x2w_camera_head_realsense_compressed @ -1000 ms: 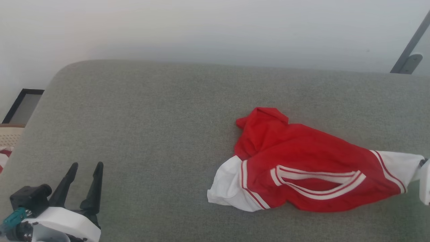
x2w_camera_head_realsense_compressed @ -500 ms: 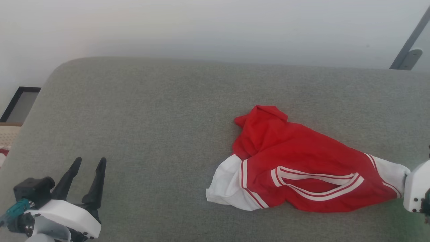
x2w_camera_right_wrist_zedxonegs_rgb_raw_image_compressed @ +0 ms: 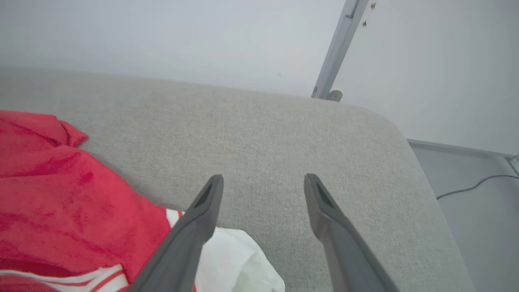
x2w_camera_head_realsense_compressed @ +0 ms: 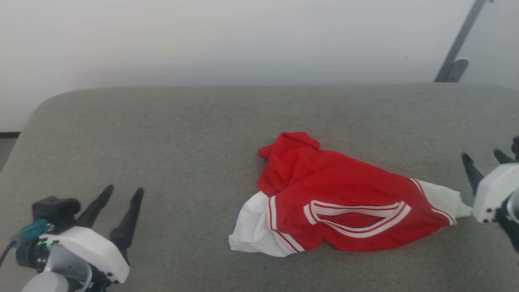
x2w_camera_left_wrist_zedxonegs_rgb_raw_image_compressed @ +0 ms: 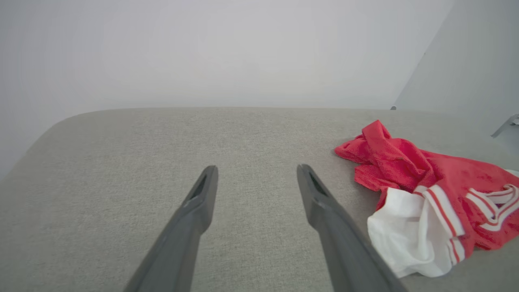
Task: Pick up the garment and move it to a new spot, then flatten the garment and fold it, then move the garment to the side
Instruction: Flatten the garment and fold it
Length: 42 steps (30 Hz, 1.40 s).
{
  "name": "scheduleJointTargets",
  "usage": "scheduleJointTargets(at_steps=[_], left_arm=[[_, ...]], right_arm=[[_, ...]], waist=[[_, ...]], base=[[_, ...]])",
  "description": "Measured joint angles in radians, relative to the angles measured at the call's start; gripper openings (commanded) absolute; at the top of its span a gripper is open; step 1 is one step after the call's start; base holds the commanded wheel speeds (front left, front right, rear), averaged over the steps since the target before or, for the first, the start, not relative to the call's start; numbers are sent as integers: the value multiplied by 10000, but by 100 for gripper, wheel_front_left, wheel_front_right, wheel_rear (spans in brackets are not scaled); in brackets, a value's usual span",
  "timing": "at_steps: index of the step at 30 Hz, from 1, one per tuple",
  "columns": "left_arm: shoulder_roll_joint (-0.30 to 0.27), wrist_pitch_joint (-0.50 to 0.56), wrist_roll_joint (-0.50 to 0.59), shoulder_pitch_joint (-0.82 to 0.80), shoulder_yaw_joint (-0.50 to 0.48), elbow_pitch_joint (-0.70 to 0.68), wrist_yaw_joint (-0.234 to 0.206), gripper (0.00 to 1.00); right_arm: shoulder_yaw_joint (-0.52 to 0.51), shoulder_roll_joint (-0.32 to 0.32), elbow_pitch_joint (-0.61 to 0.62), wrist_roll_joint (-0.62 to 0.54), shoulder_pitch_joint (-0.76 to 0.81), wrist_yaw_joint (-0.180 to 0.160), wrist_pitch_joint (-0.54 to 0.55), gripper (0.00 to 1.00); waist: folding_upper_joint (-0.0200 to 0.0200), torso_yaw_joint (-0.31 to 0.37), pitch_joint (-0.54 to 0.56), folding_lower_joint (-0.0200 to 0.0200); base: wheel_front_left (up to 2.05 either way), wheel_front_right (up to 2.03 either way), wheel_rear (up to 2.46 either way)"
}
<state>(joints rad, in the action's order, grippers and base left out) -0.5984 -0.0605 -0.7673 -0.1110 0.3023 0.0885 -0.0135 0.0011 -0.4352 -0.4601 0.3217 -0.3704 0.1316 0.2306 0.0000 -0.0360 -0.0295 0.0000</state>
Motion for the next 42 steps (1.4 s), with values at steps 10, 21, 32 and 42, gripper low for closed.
scheduleJointTargets(at_steps=[10, 21, 32, 42], left_arm=[[-40, 2065, -424, -248, 594, -1151, -562, 100], [255, 4610, -619, -612, 1868, -1634, -1149, 100], [685, 5542, -694, -1265, 2736, -75, -859, 100], [1283, 5407, -500, -2104, 3179, 1916, -90, 0]], right_arm=[[-616, 1164, 1810, -1281, 426, 2, -2562, 100], [-1523, 2711, 3007, -2397, 1372, 0, -3929, 100], [-1710, 3185, 2922, -2474, 1555, 0, -4082, 100], [-1580, 3258, 2752, -2545, 1433, 0, -4263, 100]], waist=[[0, 789, -86, 0], [0, 1439, -649, 0], [0, 1707, -1119, 0], [0, 1748, -1188, 0]], base=[[0, 0, 0], [0, 0, 0], [0, 0, 0], [0, 0, 0]])
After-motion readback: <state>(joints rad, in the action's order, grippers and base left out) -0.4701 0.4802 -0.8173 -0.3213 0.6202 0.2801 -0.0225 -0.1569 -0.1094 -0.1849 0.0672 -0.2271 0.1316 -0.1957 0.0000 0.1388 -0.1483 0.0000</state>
